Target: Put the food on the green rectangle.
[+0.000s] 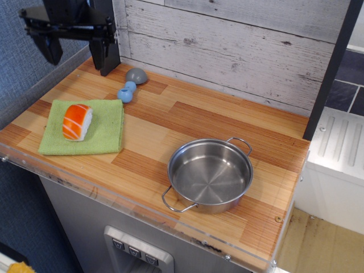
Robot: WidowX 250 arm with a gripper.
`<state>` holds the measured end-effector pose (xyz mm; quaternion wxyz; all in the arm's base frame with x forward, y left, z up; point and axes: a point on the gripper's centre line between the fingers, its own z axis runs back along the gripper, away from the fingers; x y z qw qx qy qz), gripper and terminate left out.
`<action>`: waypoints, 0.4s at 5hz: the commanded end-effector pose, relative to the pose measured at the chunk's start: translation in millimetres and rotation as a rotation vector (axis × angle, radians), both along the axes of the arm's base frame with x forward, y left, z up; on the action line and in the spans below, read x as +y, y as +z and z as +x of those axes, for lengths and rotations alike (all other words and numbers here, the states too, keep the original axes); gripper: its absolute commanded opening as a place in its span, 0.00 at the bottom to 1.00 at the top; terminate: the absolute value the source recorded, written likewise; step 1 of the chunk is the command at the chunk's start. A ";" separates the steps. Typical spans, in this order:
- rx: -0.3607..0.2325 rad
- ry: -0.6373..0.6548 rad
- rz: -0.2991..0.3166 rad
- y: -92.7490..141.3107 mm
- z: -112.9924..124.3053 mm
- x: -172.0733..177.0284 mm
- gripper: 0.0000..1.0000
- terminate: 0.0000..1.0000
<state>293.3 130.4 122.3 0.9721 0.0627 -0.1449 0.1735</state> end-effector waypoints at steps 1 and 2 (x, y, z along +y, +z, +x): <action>-0.059 -0.006 0.024 17.4 -3.2 -6.2 1.00 0.00; -0.059 -0.006 0.024 17.4 -3.2 -6.2 1.00 1.00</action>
